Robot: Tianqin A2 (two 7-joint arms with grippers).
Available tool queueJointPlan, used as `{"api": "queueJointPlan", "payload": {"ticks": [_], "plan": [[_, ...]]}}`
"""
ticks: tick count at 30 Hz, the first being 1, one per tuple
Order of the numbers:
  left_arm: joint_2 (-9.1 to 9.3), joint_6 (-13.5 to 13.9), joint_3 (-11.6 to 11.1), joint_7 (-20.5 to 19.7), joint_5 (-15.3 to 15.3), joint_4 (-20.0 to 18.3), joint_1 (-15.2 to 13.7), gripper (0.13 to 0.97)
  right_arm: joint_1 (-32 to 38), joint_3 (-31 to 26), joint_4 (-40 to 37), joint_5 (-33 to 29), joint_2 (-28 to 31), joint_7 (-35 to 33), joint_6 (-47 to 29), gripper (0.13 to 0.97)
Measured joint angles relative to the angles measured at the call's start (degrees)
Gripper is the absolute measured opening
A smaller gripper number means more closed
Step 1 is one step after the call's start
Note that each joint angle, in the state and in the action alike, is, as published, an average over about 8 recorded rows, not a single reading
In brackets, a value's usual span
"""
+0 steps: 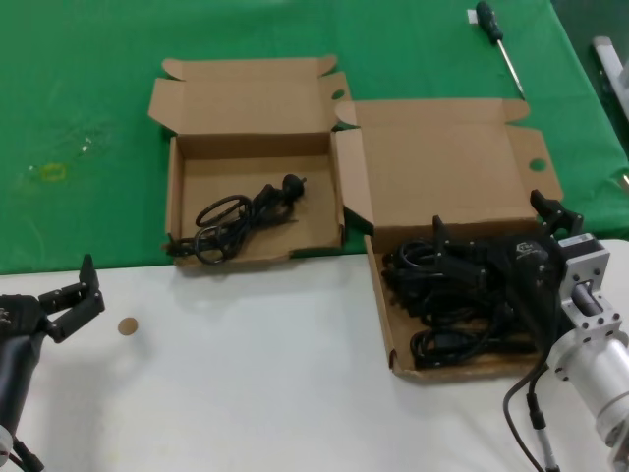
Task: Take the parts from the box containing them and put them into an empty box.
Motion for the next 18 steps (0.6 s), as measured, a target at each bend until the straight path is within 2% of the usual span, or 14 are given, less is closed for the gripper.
{"api": "queueJointPlan", "payload": {"ticks": [18], "plan": [[0.0,0.0,0.0,0.0,0.0,0.0,0.0,0.966,0.0,0.0,0.0,0.0,0.0,0.0,0.0,0.966]]}}
